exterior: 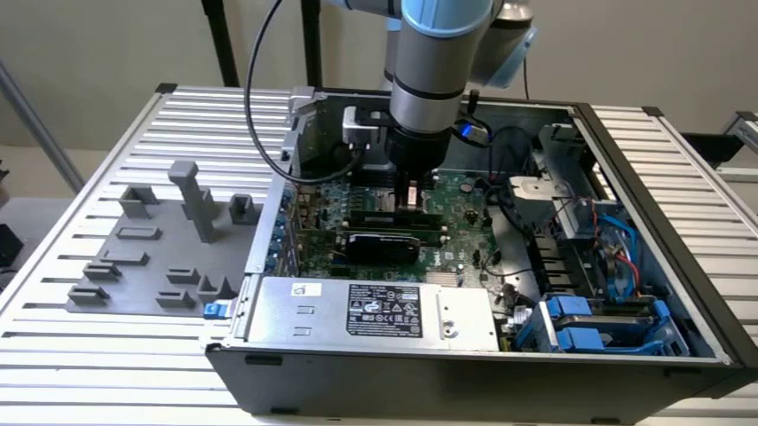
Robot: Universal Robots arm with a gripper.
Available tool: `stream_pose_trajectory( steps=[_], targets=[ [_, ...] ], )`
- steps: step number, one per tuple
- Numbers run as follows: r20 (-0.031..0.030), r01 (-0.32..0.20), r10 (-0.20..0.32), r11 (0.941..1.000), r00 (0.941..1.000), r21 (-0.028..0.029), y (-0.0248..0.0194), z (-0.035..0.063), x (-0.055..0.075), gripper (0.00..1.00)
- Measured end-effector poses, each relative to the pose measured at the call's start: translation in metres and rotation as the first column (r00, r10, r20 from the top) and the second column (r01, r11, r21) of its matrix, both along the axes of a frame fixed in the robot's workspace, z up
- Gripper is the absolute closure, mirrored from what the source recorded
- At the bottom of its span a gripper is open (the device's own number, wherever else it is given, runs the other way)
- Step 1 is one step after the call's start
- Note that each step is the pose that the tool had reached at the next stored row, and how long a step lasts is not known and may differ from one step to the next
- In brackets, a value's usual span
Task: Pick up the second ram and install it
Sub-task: 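Insert the second ram into the second slot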
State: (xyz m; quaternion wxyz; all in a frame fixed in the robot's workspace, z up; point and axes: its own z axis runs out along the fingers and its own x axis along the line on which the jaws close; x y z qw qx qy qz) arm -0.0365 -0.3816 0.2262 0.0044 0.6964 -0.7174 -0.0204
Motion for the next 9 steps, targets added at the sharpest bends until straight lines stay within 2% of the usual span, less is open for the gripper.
stream_pose_trajectory(
  steps=[9],
  targets=[
    [-0.0001,-0.011,0.011,0.9999,0.9999,-0.0001,-0.0002,-0.0002,-0.0003,1.00]
  ],
)
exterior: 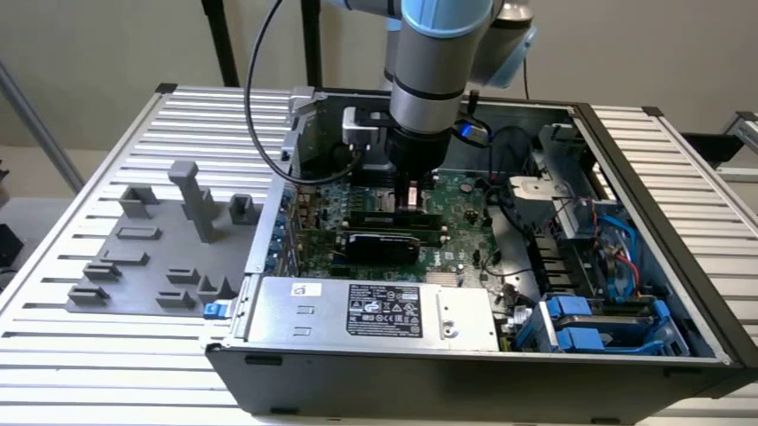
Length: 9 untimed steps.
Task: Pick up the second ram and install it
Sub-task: 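Insert the second ram into the second slot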
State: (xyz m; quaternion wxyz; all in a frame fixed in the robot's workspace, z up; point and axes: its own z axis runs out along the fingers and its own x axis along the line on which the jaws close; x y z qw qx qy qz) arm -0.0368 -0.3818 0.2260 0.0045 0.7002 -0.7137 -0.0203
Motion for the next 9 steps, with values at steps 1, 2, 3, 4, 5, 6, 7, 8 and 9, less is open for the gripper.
stream_pose_trajectory(
  steps=[1,2,3,4,5,6,7,8,9],
  targets=[
    [0.0000,0.000,0.000,1.0000,1.0000,0.0000,0.0000,-0.0002,0.0000,1.00],
    [0.0001,0.000,0.000,1.0000,1.0000,0.0001,0.0000,-0.0005,0.0000,1.00],
    [0.0001,0.000,0.000,1.0000,1.0000,0.0001,0.0000,-0.0008,0.0000,1.00],
    [0.0000,0.000,0.000,1.0000,1.0000,0.0000,0.0000,-0.0011,0.0000,1.00],
    [0.0000,0.000,0.000,1.0000,1.0000,0.0001,0.0001,-0.0014,0.0000,1.00],
    [0.0000,0.000,0.000,1.0000,1.0000,0.0000,0.0000,-0.0018,0.0000,1.00],
    [0.0000,0.000,0.000,1.0000,1.0000,0.0000,0.0000,-0.0020,-0.0001,1.00],
    [-0.0001,0.000,0.000,1.0000,1.0000,-0.0001,0.0000,-0.0022,0.0000,1.00],
    [0.0000,0.000,0.000,1.0000,1.0000,0.0000,0.0001,-0.0025,0.0000,1.00]
  ],
)
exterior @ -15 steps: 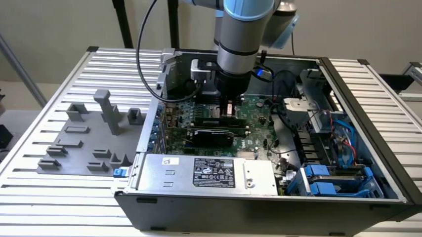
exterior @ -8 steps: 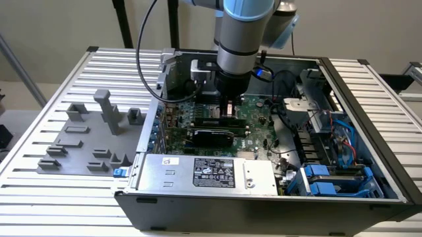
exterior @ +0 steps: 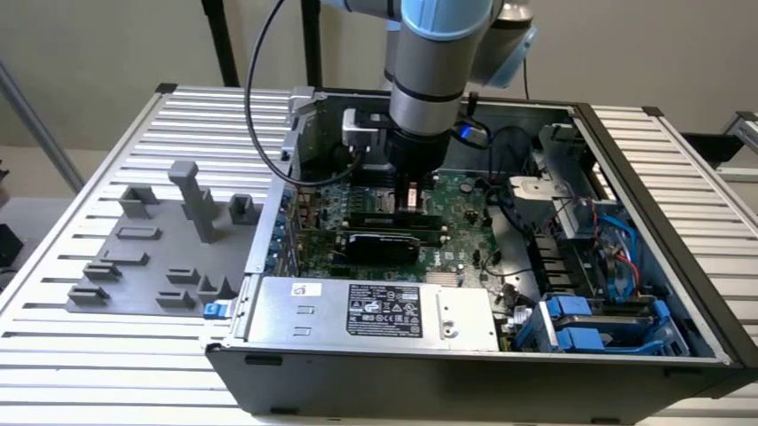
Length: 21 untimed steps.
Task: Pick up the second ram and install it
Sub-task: 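Insert the second ram into the second slot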
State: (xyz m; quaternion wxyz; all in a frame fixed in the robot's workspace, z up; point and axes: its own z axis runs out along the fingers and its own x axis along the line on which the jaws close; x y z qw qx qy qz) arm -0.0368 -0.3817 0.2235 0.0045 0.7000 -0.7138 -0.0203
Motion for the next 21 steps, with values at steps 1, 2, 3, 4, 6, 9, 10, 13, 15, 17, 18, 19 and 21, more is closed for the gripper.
stream_pose_trajectory(
  steps=[1,2,3,4,6,9,10,13,15,17,18,19,21],
  targets=[
    [0.0000,0.000,0.000,1.0000,1.0000,0.0000,0.0000,-0.0002,0.0000,1.00],
    [0.0000,0.001,-0.001,1.0000,1.0000,0.0000,0.0001,-0.0004,0.0000,1.00],
    [0.0000,0.001,-0.001,1.0000,1.0000,0.0001,0.0002,-0.0006,0.0000,1.00],
    [0.0001,0.002,-0.002,1.0000,1.0000,0.0001,0.0003,-0.0008,0.0000,1.00],
    [0.0001,0.003,-0.003,1.0000,1.0000,0.0001,0.0007,-0.0010,0.0000,1.00],
    [0.0000,0.006,-0.006,1.0000,1.0000,-0.0001,0.0011,-0.0011,-0.0002,1.00],
    [0.0000,0.007,-0.007,1.0000,1.0000,-0.0001,0.0012,-0.0013,-0.0004,1.00],
    [0.0000,0.010,-0.010,1.0000,1.0000,0.0000,0.0014,-0.0019,-0.0006,1.00],
    [0.0001,0.011,-0.011,0.9999,0.9999,0.0000,0.0014,-0.0024,-0.0008,1.00],
    [0.0001,0.012,-0.012,0.9999,0.9999,0.0000,0.0014,-0.0030,-0.0008,1.00],
    [0.0000,0.012,-0.012,0.9999,0.9999,0.0000,0.0014,-0.0034,-0.0008,1.00],
    [0.0001,0.012,-0.012,0.9999,0.9999,0.0002,0.0015,-0.0038,-0.0008,1.00],
    [0.0001,0.012,-0.012,0.9999,0.9999,0.0001,0.0015,-0.0047,-0.0008,1.00]
  ],
)
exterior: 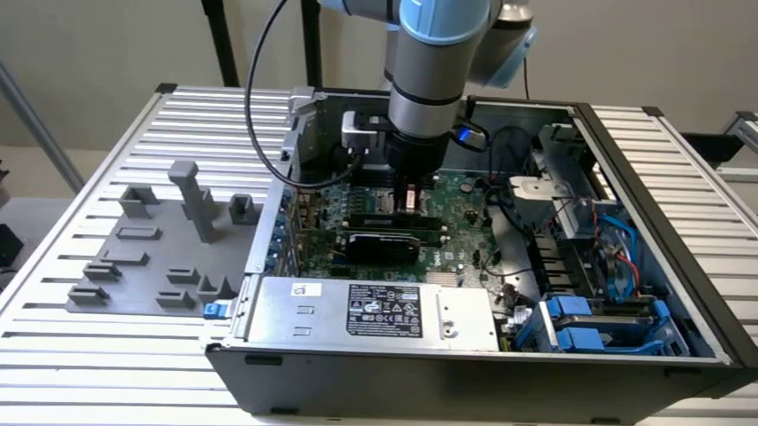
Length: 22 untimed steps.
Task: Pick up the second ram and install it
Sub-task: 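Insert the second ram into the second slot, then press down the second ram until it locks into place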
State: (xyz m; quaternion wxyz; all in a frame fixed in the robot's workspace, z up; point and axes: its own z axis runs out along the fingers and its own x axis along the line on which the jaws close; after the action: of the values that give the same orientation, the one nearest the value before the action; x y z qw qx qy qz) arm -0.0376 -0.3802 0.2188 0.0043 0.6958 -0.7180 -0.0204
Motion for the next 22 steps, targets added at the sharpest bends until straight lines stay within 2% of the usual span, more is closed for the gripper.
stream_pose_trajectory(
  steps=[5,6,10,18,19,22],
  targets=[
    [-0.0003,0.000,0.000,1.0000,1.0000,-0.0001,0.0000,-0.0011,0.000,1.00],
    [-0.0003,0.000,0.000,1.0000,1.0000,0.0000,0.0000,-0.0012,0.000,0.00],
    [0.0000,0.000,0.000,1.0000,1.0000,0.0003,0.0000,0.0008,0.000,0.00],
    [-0.0001,0.000,0.000,1.0000,1.0000,0.0005,-0.0001,0.0193,-0.002,0.00],
    [-0.0001,0.000,0.000,1.0000,1.0000,0.0006,-0.0001,0.0212,-0.002,1.00],
    [-0.0001,0.000,0.000,1.0000,1.0000,0.0005,-0.0001,0.0250,-0.002,1.00]
  ],
)
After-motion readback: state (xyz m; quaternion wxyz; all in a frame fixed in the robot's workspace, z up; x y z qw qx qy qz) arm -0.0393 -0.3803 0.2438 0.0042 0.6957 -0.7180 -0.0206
